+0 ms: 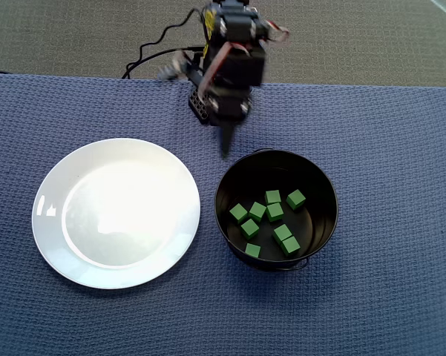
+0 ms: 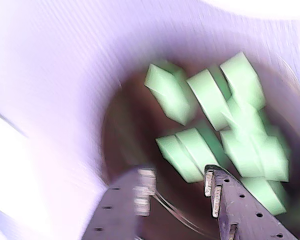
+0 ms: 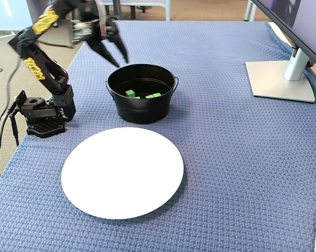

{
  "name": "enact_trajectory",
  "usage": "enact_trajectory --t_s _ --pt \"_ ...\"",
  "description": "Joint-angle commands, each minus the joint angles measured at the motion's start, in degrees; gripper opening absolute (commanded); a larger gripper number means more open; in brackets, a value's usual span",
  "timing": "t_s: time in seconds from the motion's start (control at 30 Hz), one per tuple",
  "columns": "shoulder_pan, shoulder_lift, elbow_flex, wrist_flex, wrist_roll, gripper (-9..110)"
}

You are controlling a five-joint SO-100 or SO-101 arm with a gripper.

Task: Pick up the green cubes from the white plate and place them in the black recipient

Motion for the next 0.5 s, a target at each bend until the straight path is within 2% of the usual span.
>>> enact_trajectory --t_s 0.0,0.23,0.33,0.47 --pt "6.42 13.10 9.76 -3.78 -3.43 0" --pt "6.33 34.63 32.61 -5.10 -2.64 0" --pt "6.24 40.25 38.06 -2.64 -2.37 0" --pt "7.12 45.79 47.29 -6.42 -3.87 0"
